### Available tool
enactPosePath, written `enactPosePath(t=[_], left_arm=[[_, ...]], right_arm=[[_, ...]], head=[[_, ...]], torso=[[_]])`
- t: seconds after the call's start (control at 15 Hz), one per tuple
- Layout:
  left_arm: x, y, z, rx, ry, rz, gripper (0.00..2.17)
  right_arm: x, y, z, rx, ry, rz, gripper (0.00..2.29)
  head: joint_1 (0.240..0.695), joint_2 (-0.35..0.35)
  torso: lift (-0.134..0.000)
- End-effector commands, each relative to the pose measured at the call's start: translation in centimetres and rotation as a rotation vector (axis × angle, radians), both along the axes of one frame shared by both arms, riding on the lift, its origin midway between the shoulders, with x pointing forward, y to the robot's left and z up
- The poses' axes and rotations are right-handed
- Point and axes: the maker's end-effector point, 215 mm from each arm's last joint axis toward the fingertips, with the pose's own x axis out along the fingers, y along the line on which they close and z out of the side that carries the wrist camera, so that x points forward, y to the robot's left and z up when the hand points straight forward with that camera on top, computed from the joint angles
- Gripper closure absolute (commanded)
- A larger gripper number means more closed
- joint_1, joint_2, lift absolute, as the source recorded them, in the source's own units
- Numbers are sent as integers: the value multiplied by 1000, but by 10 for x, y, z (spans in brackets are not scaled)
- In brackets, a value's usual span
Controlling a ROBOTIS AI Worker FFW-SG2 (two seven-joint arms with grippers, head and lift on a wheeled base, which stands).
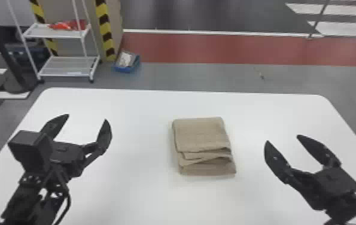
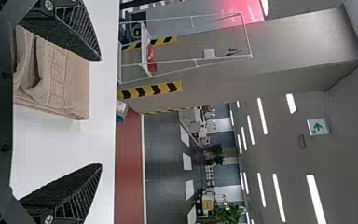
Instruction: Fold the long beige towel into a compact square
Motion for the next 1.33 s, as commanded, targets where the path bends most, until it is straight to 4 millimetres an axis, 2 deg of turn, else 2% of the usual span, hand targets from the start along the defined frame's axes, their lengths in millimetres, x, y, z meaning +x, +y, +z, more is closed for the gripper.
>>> enactPosePath(t=[0.0,0.13,0.2,0.27,0.47,0.67,0.87,1.27], left_arm=[[-6,17,2,8,-2,31,33],[-9,18,5,3,-9,33,33],[-11,17,5,3,-12,30,33],[-13,17,5,11,-18,25,33],[-18,20,11,6,-41,33,33],[-22,16,13,6,-44,25,33],[-27,8,19,2,-60,12,33],[-31,10,24,-7,-88,20,33]], right_arm=[[-6,1,3,-2,-4,-18,70],[-12,16,18,15,-78,-21,70],[-16,27,21,2,-95,-17,70],[-17,27,21,-3,-94,-24,70],[-21,15,15,10,-54,-70,70],[-26,2,14,10,-45,-122,70],[-30,-4,12,13,-27,-134,70],[-32,-8,13,20,-28,-145,36]], head=[[695,-15],[695,3],[695,11],[695,18],[695,39],[695,31],[695,10],[695,-9]], torso=[[-124],[-124],[-124],[-124],[-124],[-124],[-124],[-124]])
